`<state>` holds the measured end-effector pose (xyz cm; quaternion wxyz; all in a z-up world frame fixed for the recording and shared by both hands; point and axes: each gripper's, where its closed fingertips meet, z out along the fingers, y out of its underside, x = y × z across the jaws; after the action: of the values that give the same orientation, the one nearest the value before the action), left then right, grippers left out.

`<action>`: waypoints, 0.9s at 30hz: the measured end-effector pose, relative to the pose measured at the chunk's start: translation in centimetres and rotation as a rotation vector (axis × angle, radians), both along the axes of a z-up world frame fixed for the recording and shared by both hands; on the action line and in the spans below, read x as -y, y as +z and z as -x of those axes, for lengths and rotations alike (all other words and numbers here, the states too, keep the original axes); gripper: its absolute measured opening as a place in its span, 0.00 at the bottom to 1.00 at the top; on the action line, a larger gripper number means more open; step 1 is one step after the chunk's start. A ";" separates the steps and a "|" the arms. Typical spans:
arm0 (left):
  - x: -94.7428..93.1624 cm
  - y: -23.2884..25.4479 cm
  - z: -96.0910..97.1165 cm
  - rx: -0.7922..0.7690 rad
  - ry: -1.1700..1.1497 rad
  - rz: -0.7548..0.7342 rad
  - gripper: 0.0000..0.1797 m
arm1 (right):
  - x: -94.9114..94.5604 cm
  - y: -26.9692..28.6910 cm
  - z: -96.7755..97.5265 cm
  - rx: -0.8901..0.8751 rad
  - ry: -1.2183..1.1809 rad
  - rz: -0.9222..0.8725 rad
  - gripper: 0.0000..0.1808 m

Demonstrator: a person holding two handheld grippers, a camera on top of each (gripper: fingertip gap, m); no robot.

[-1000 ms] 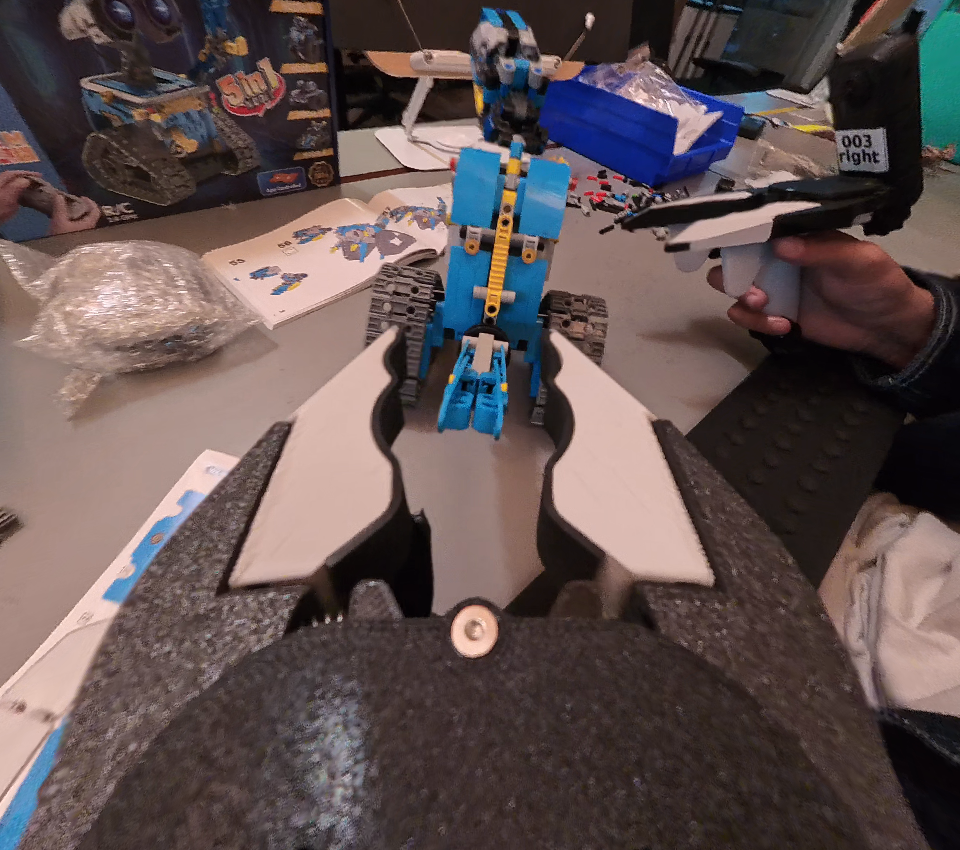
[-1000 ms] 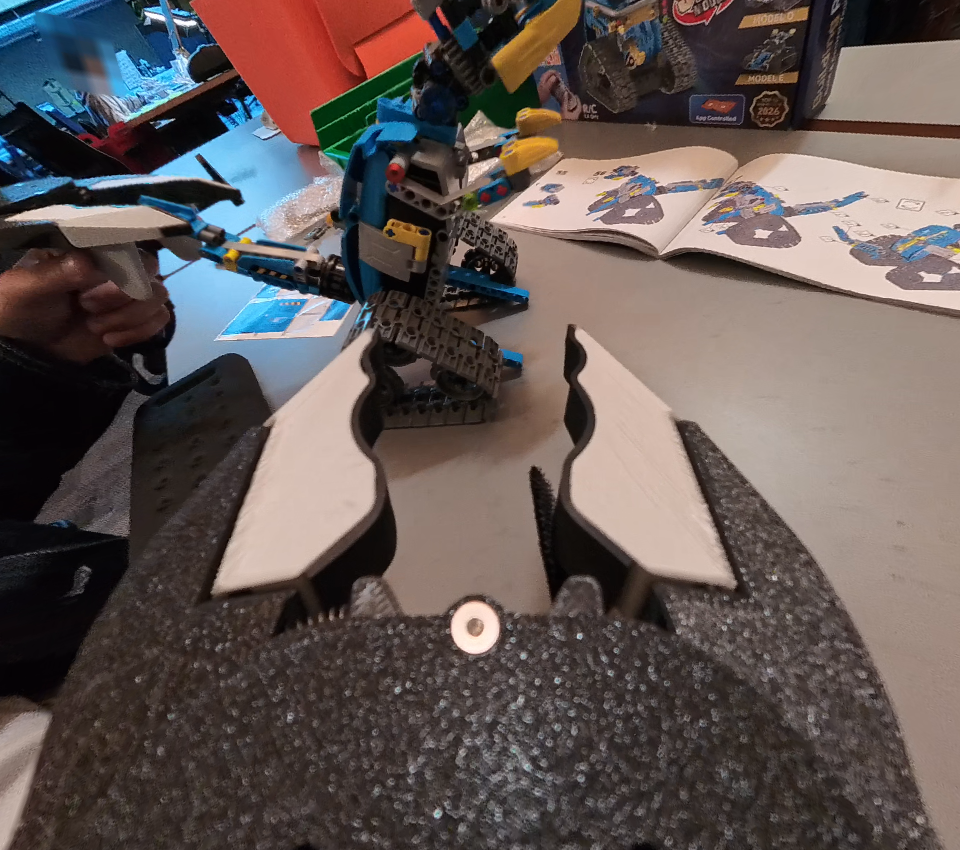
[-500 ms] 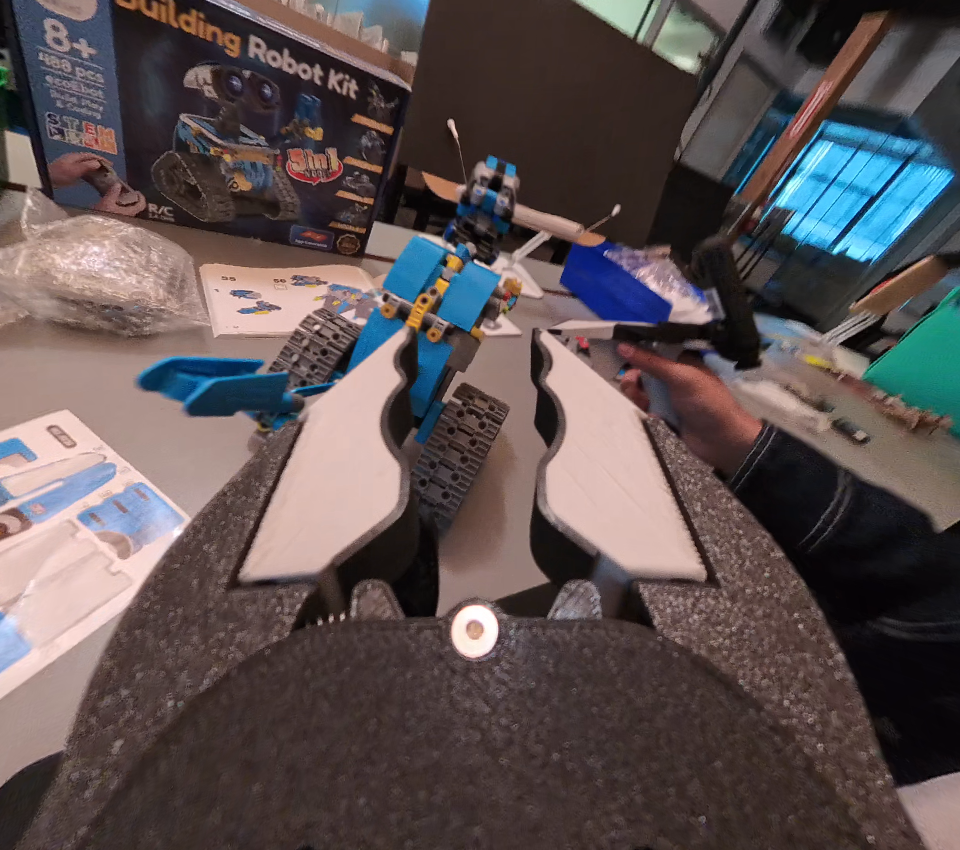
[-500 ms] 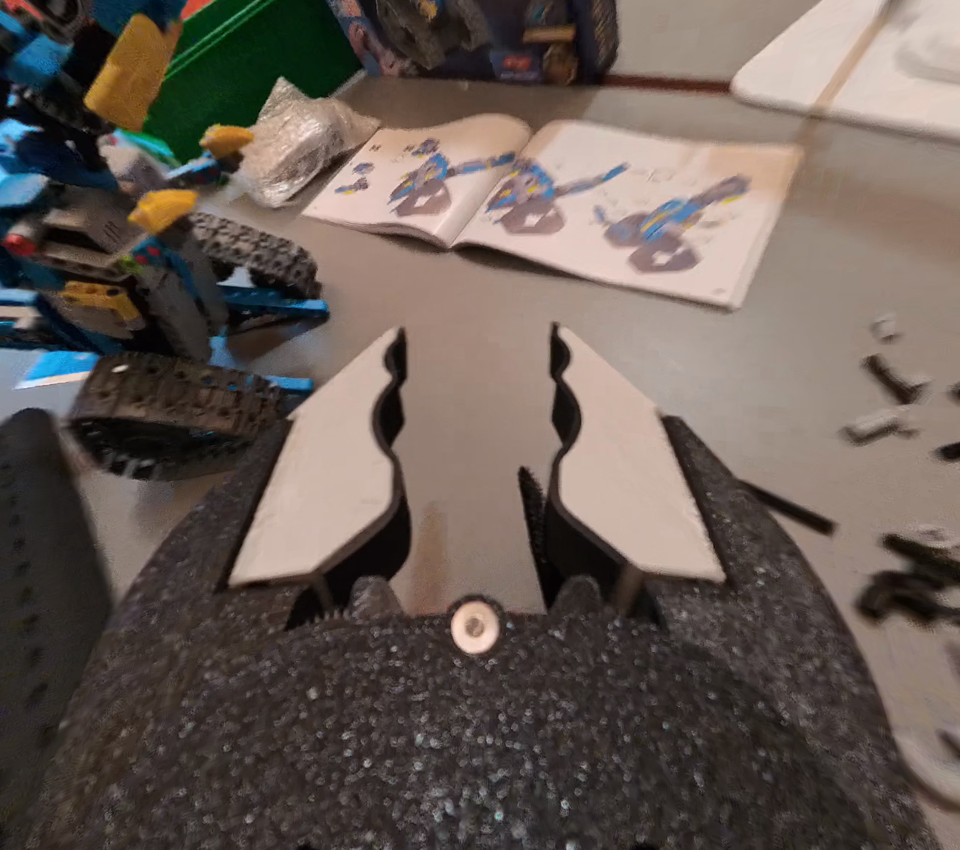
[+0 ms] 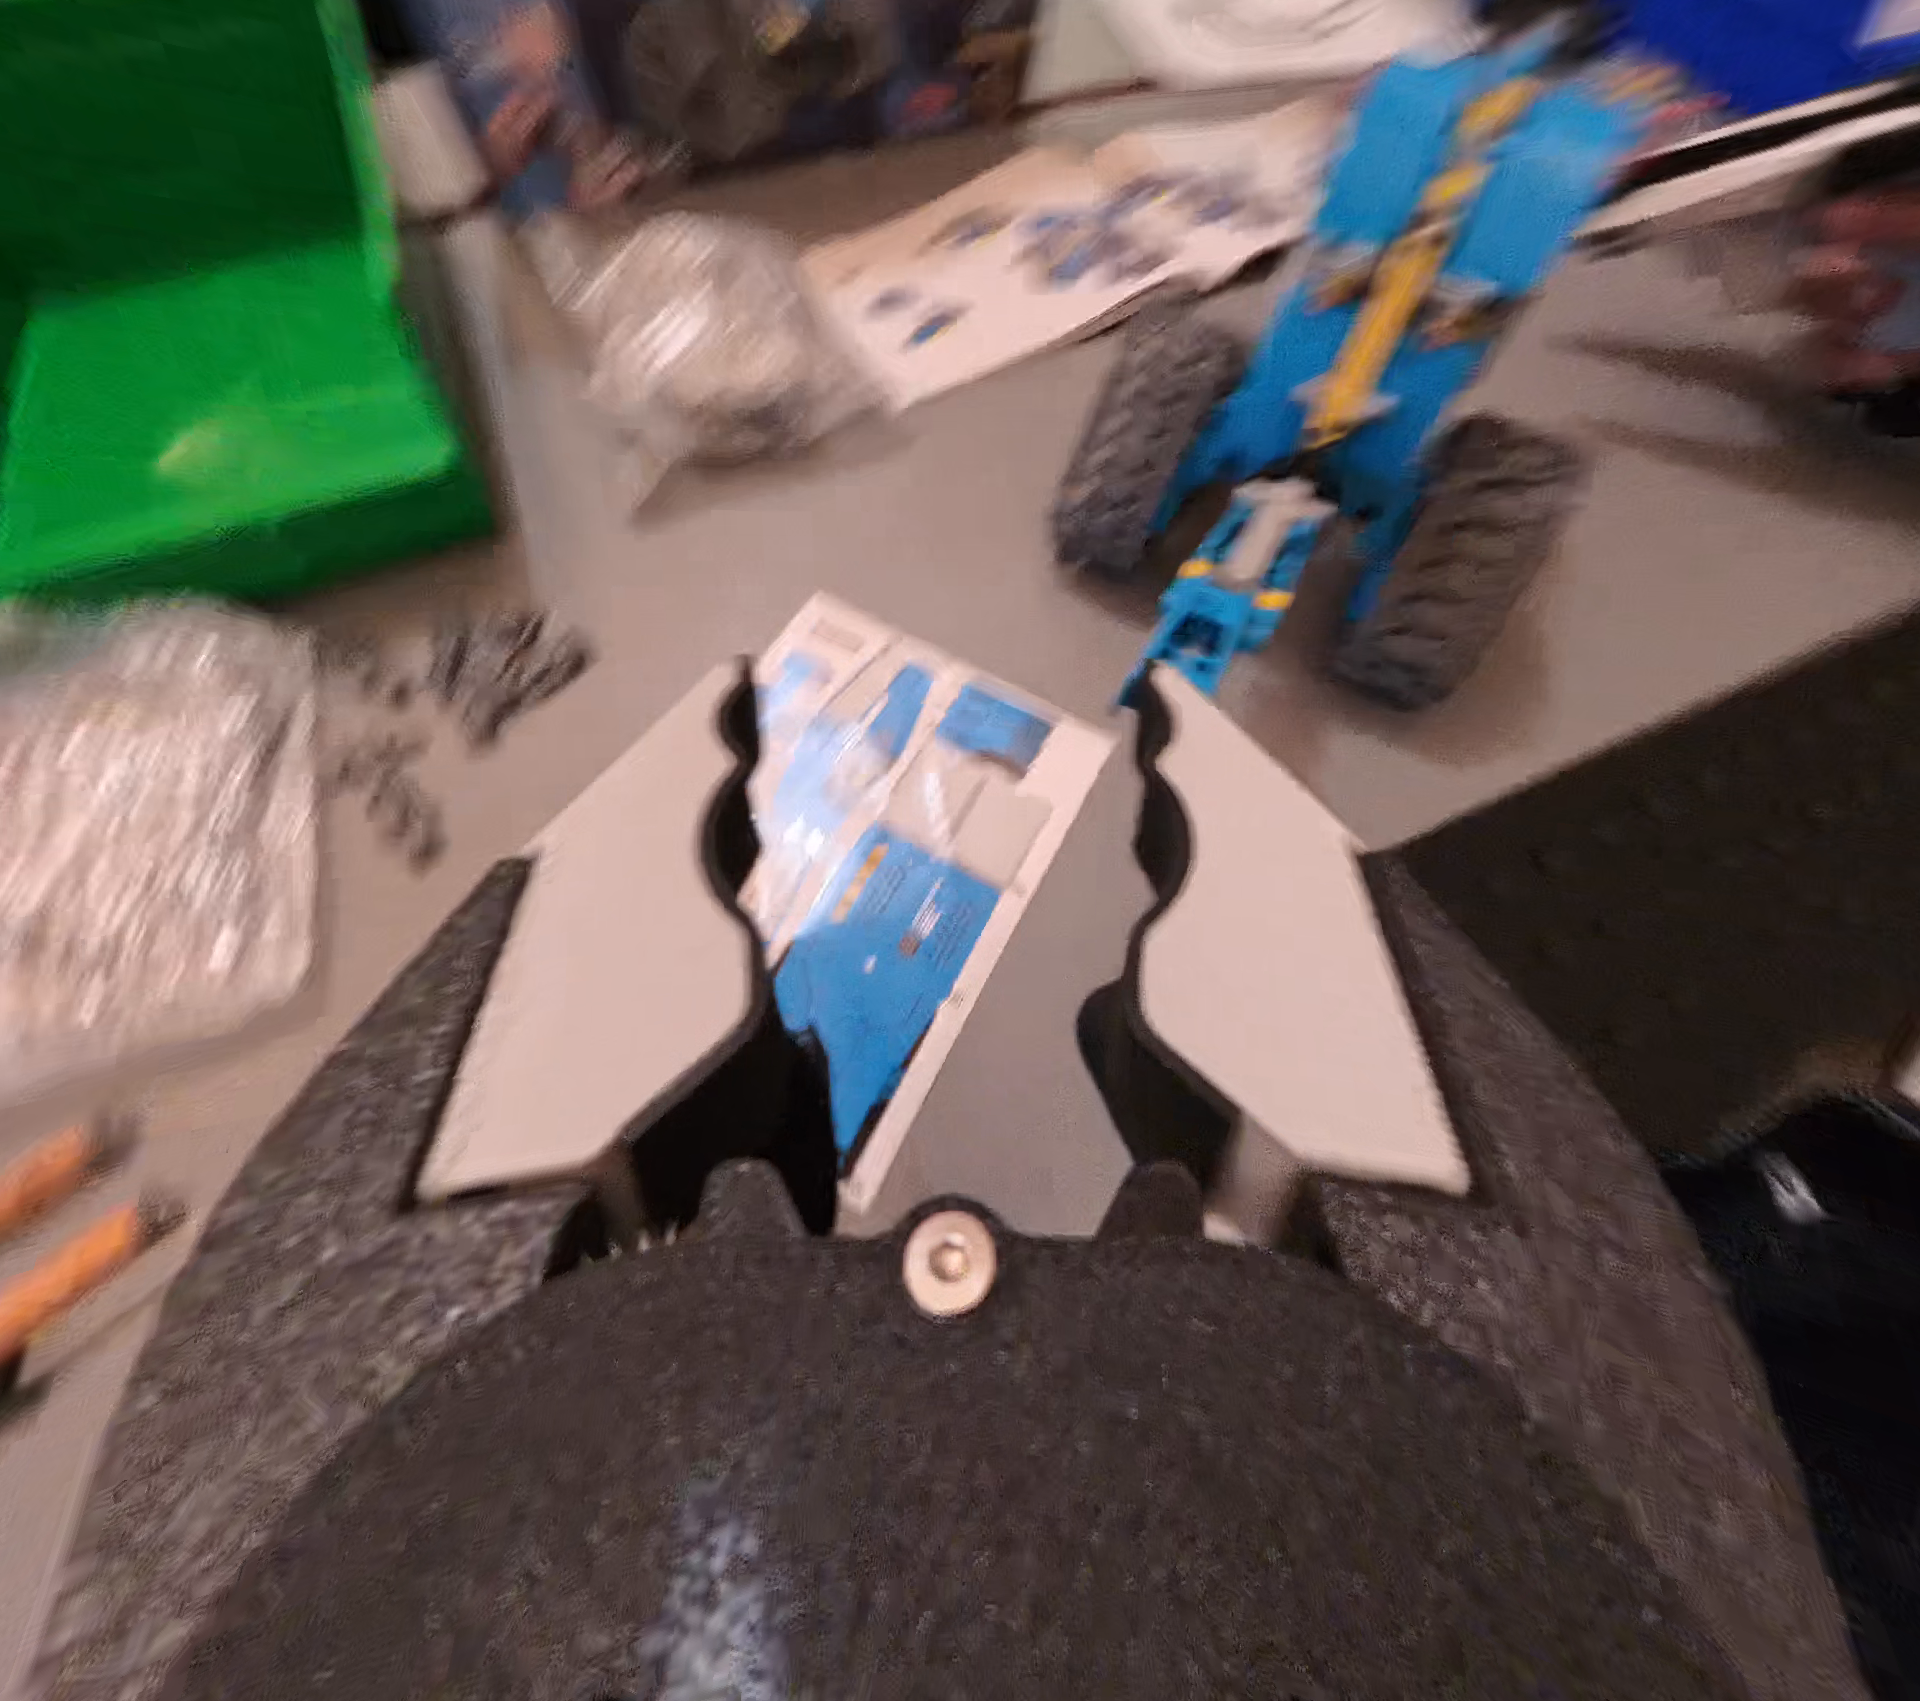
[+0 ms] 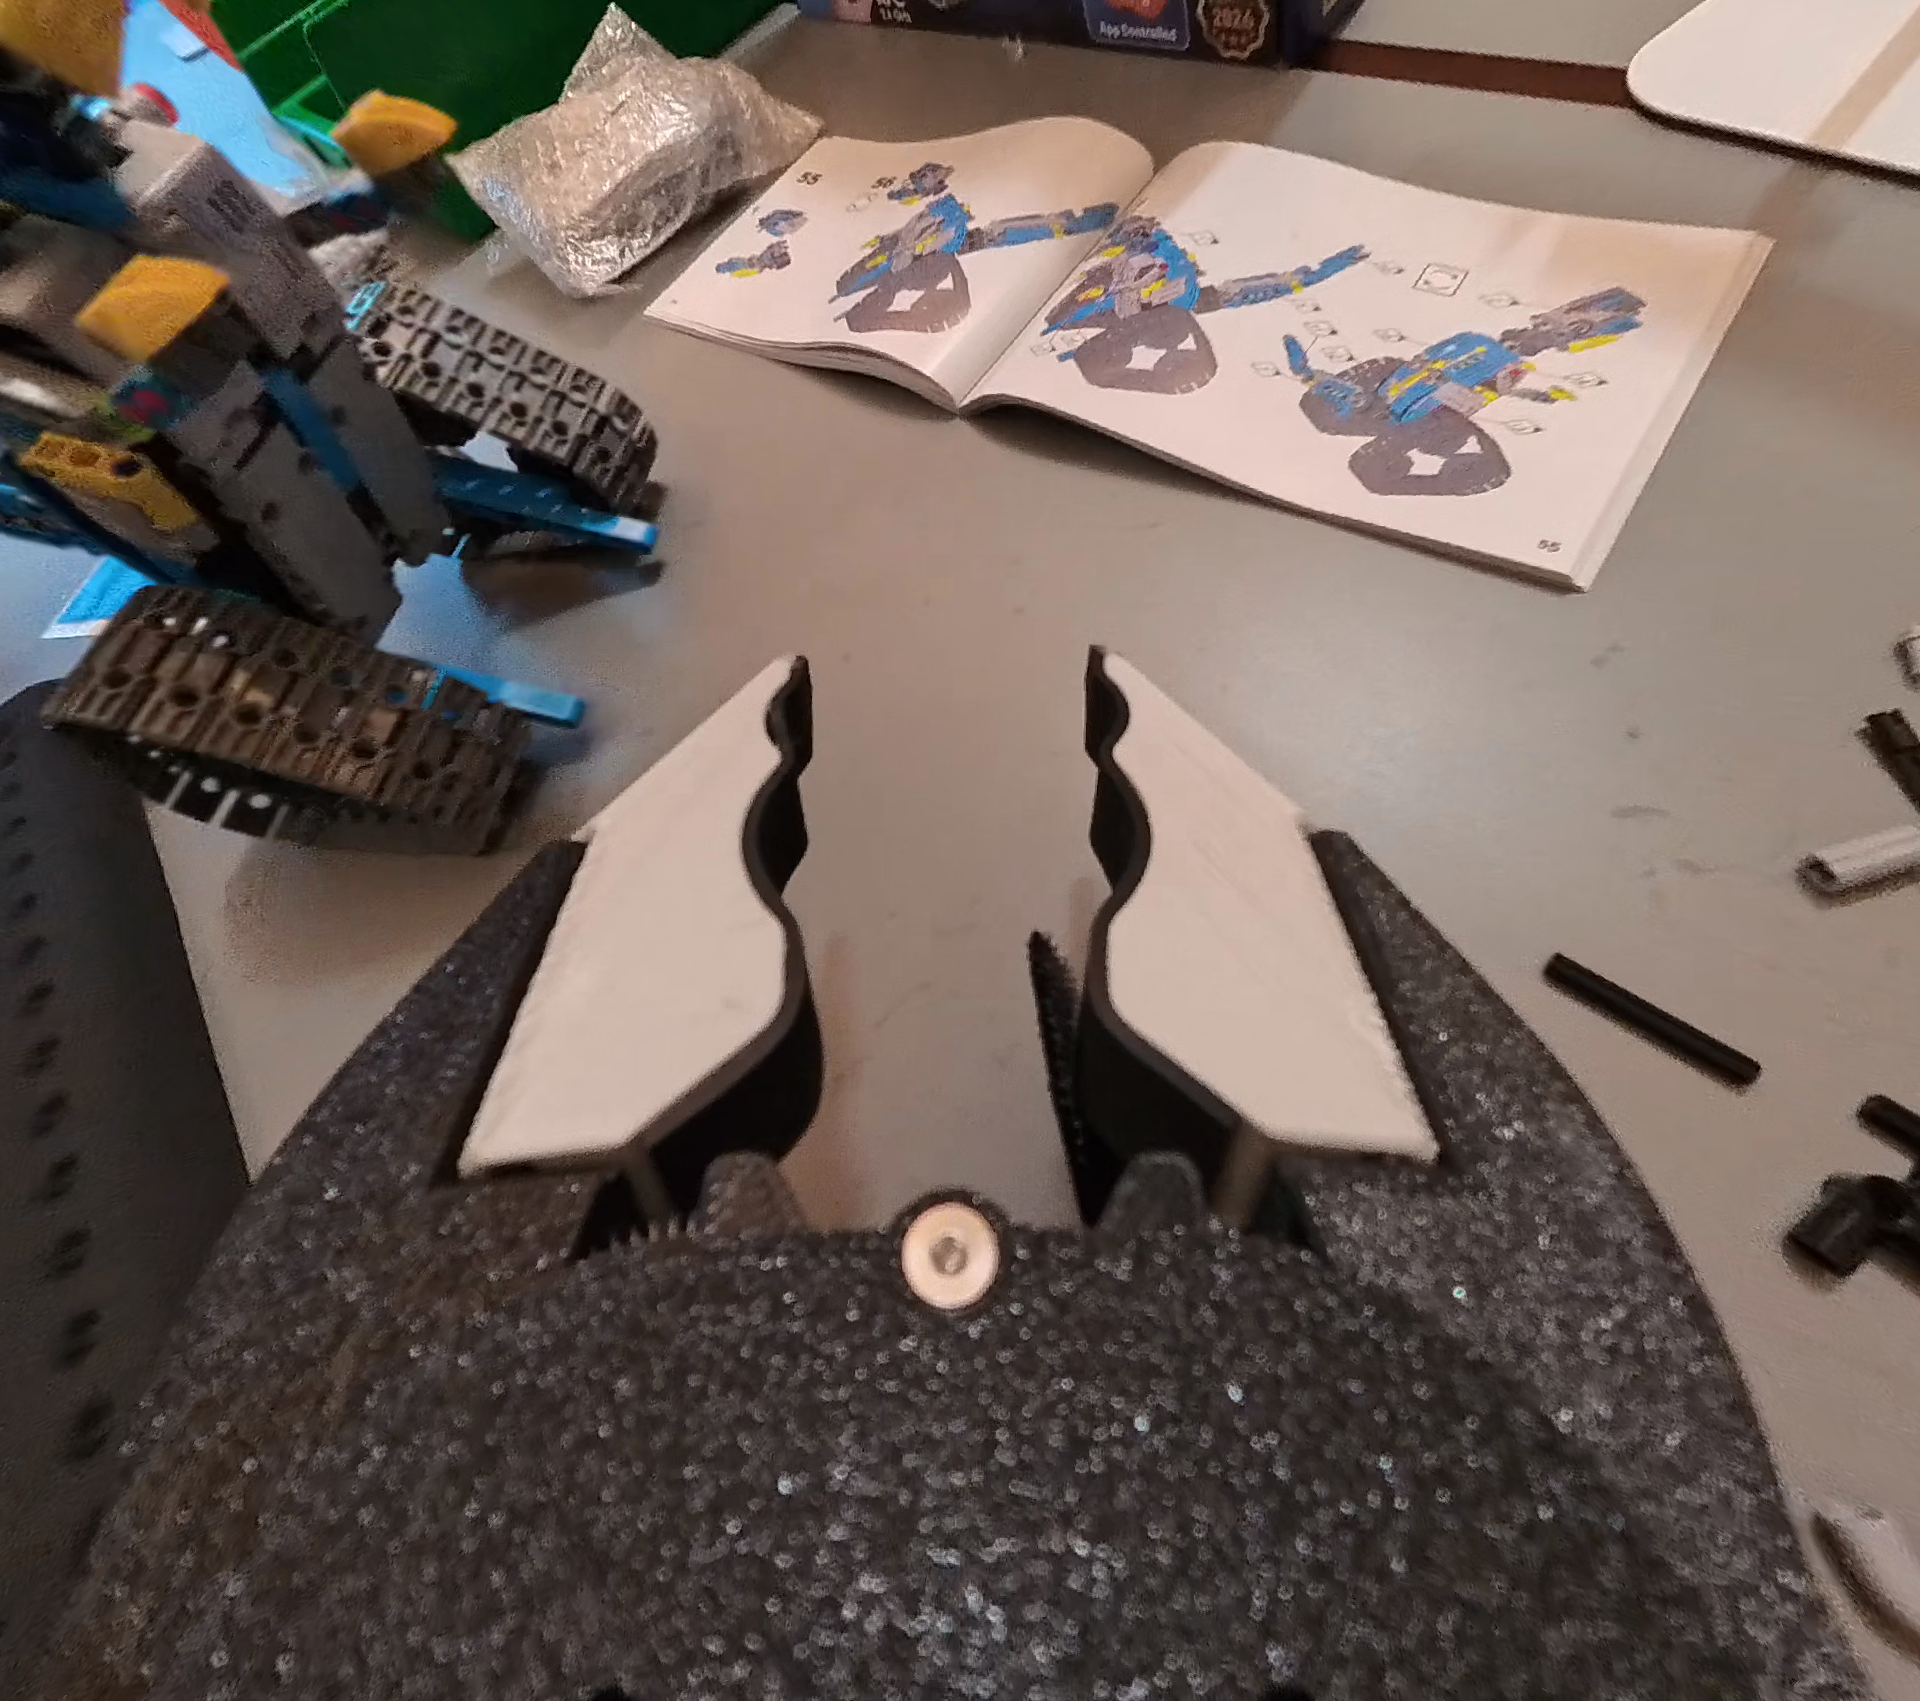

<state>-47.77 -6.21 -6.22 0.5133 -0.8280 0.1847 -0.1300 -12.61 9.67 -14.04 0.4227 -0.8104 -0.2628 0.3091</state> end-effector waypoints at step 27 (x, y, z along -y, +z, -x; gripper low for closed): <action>-4.2 -13.5 8.0 -0.291 -0.160 0.467 0.31 | -0.9 -2.8 -1.1 -0.019 -0.033 0.139 0.28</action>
<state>-55.79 -2.02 -19.70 0.2650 -0.9165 0.2861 -0.0890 -11.51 10.54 -16.89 0.3731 -0.8388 -0.2234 0.3275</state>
